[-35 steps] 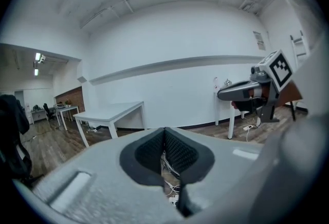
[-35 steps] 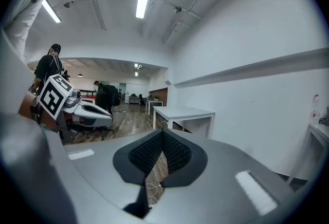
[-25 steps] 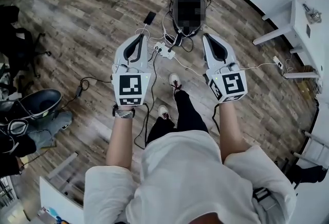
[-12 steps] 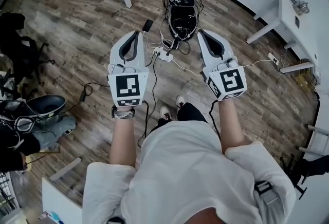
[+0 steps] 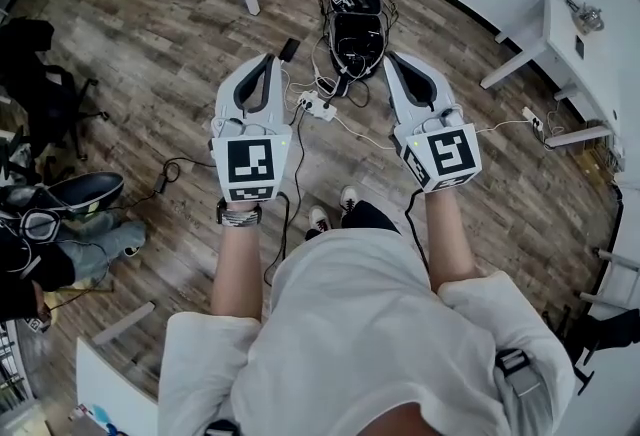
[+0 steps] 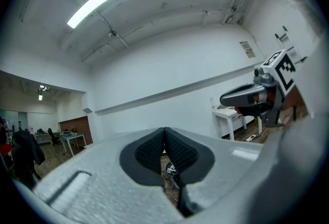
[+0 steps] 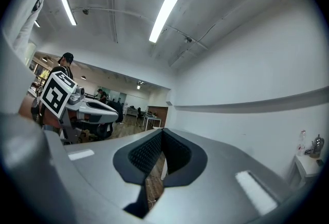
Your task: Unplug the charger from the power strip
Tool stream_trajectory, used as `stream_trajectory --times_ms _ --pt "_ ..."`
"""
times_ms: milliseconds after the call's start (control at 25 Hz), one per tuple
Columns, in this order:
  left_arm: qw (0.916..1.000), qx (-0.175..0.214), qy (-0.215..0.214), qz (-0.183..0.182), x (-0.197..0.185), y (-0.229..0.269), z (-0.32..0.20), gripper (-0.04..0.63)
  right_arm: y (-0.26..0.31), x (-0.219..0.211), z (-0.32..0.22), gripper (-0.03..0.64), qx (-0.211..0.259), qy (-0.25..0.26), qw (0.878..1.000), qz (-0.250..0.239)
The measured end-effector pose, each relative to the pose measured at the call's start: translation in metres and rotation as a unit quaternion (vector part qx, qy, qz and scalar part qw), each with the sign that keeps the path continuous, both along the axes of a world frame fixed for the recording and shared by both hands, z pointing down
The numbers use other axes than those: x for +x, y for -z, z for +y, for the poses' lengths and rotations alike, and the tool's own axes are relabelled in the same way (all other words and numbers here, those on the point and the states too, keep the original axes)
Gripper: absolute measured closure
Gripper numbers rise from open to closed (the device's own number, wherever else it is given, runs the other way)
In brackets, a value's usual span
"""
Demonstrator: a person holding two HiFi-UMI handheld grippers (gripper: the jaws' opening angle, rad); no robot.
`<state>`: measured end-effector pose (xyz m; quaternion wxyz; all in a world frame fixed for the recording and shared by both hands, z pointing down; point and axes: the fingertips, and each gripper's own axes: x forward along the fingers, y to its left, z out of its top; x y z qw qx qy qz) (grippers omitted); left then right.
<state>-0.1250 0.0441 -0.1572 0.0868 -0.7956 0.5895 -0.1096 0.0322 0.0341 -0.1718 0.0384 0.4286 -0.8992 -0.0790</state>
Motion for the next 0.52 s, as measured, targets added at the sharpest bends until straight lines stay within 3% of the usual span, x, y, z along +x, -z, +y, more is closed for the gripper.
stream_trajectory --times_ms 520 --pt "0.9999 0.002 -0.017 0.003 0.023 -0.001 -0.007 0.591 -0.002 0.004 0.001 0.615 -0.001 -0.001 1.0 0.002"
